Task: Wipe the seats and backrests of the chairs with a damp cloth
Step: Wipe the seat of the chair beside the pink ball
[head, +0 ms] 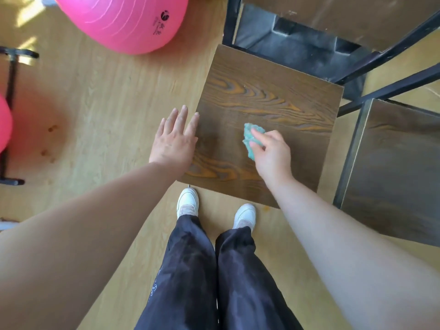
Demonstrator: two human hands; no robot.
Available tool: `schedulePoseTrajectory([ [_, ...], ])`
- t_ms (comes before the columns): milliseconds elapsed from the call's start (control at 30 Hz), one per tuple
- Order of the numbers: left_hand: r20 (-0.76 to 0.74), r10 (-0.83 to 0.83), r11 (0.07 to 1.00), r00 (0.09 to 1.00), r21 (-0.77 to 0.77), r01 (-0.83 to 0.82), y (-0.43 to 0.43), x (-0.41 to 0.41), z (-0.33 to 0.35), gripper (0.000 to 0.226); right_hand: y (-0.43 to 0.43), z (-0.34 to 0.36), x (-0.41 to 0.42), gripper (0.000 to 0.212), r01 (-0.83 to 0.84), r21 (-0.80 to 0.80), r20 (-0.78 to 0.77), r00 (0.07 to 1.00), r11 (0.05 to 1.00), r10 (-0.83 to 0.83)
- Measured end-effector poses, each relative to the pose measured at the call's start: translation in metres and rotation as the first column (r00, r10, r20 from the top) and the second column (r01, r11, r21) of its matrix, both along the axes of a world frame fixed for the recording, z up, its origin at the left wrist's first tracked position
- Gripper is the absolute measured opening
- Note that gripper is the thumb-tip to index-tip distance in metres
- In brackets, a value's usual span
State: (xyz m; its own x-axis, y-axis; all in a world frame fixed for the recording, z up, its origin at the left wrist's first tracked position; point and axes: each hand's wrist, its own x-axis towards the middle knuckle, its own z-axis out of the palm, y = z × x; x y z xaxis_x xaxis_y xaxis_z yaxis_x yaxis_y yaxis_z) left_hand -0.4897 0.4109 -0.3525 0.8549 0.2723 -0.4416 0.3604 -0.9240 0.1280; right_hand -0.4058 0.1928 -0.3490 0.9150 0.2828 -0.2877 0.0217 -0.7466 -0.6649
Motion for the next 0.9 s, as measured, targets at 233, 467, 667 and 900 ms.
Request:
schedulePoseTrajectory([
  [233, 0.023, -0.121, 0.993, 0.992, -0.013, 0.121, -0.025, 0.058, -0.002, 0.057, -0.107, -0.005, 0.080, 0.030, 0.431, -0.210, -0.045, 0.892, 0.878, -0.449],
  [467, 0.006, -0.194, 0.981, 0.981, 0.030, 0.193, -0.021, 0.087, -0.002, 0.057, -0.092, -0.024, 0.053, 0.038, 0.462, -0.228, -0.028, 0.877, 0.857, -0.481],
  [667, 0.004, -0.168, 0.985, 0.986, 0.043, 0.168, 0.001, 0.077, -0.004, 0.057, -0.047, -0.024, 0.080, 0.032, 0.470, -0.118, -0.093, 0.872, 0.875, -0.481],
  [900, -0.016, -0.072, 0.997, 0.997, 0.032, 0.072, 0.018, 0.051, -0.001, 0.057, 0.060, -0.026, 0.120, 0.026, 0.299, -0.050, -0.190, 0.934, 0.953, -0.303],
])
